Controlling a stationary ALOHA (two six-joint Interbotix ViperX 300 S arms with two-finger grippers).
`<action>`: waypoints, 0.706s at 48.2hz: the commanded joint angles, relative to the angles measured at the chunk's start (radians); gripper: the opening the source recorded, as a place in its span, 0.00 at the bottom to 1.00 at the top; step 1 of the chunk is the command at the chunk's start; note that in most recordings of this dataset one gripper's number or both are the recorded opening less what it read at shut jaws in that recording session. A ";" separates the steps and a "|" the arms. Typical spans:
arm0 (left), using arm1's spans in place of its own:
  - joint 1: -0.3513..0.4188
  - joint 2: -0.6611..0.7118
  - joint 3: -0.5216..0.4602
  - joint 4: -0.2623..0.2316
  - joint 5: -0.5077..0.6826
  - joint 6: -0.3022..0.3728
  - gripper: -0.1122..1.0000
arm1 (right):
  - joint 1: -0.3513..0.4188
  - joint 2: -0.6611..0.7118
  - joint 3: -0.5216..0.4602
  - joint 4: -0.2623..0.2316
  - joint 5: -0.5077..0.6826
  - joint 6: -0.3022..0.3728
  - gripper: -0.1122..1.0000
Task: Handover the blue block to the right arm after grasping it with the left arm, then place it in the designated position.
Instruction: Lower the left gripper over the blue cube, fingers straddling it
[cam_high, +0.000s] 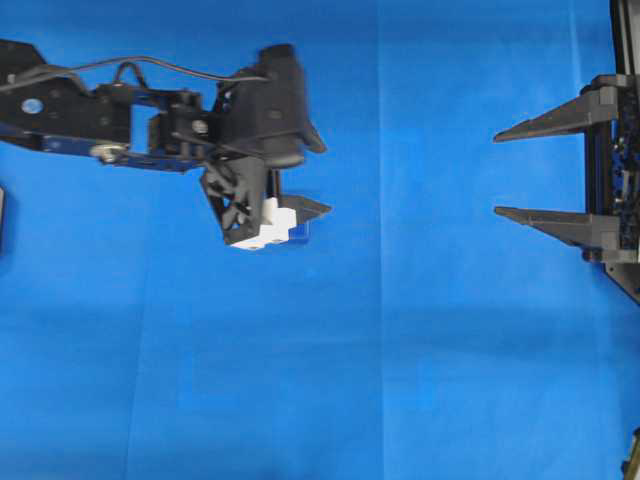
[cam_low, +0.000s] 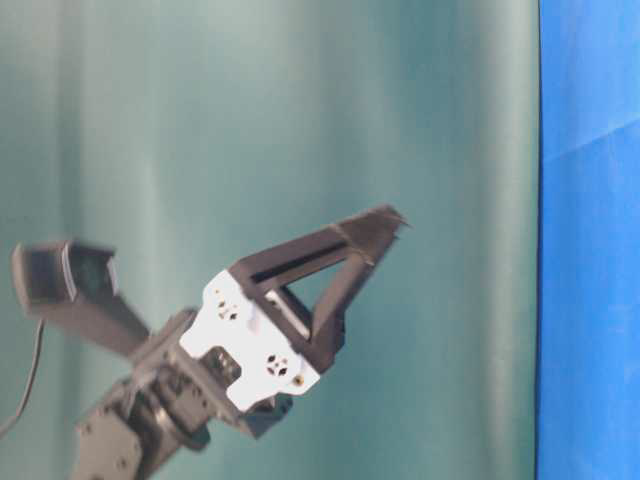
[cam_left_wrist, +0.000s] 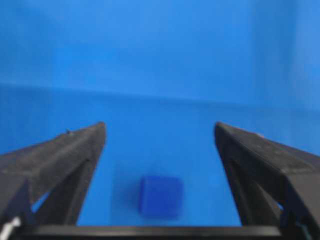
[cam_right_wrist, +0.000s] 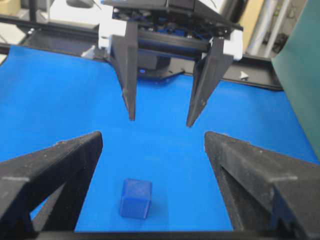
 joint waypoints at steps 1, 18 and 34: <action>-0.009 0.012 -0.083 0.002 0.100 0.006 0.92 | -0.002 0.008 -0.018 0.000 -0.005 -0.002 0.95; -0.018 0.104 -0.253 0.002 0.413 0.017 0.92 | -0.002 0.017 -0.015 -0.002 -0.003 0.000 0.95; -0.018 0.109 -0.261 0.005 0.431 0.011 0.92 | 0.000 0.020 -0.015 0.000 -0.003 0.002 0.95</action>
